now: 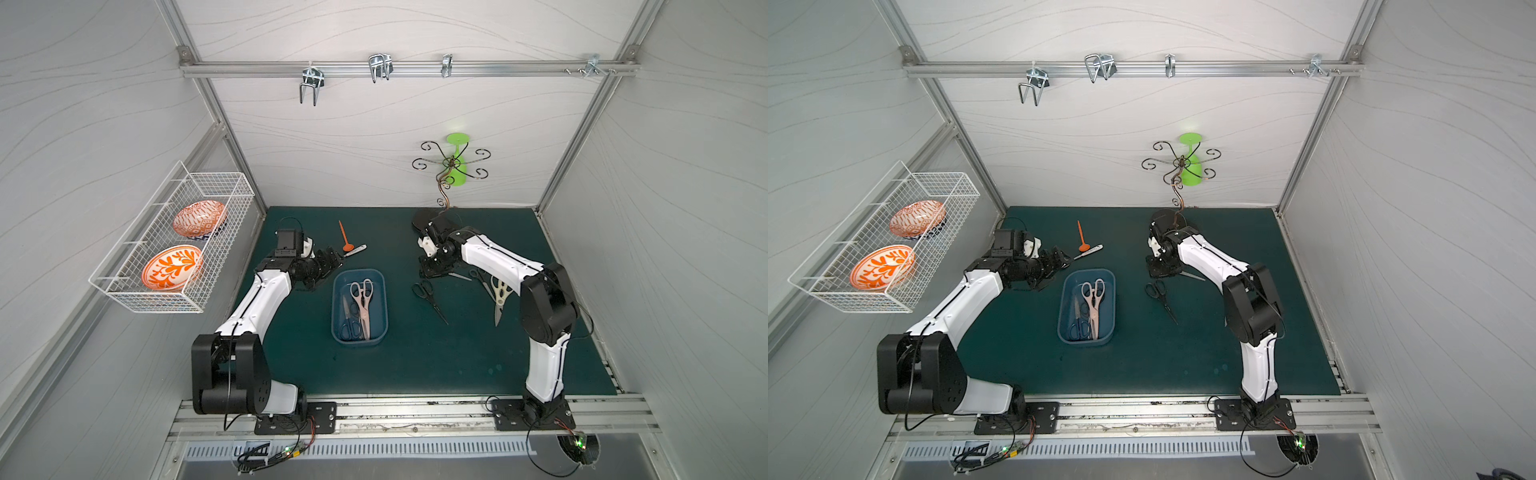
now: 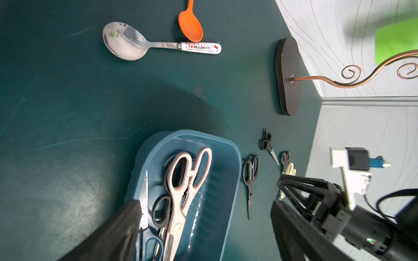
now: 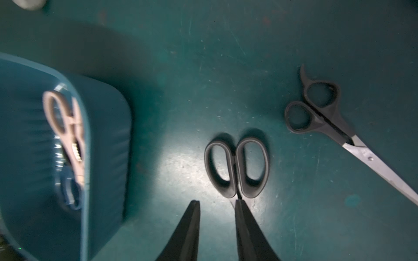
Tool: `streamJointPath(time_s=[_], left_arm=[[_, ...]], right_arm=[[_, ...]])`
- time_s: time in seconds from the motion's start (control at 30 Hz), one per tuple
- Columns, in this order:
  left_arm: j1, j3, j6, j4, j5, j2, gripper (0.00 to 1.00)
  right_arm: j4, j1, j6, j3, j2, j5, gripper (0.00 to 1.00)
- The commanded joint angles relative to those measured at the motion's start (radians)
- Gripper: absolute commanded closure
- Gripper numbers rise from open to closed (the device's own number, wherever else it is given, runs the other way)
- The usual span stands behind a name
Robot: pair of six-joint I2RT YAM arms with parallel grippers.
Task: Put the scissors into the storage box
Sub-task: Pick up the scissors from the center of the board.
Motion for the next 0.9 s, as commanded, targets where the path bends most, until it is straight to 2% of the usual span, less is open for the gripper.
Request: streamJointPath(time_s=[0.0,0.3,0.53,0.87], left_arm=[[-0.005,0.02,-0.005,-0.007,0.021,0.002,0.06],[-0.003,0.03,0.021,-0.043,-0.028,0.001,0.06],[0.004,0.025,-0.007,-0.02,-0.019,0.014,0.06],[0.009,0.03,-0.006,-0.025,-0.024,0.011,0.06]], right_arm=[[-0.019,0.052,-0.085,0.022,0.054,0.095,0.69],[-0.031,0.116,-0.139,0.08,0.141,0.148,0.69],[-0.049,0.123,-0.158,0.086,0.171,0.212,0.69],[-0.036,0.128,-0.152,0.101,0.201,0.215,0.7]])
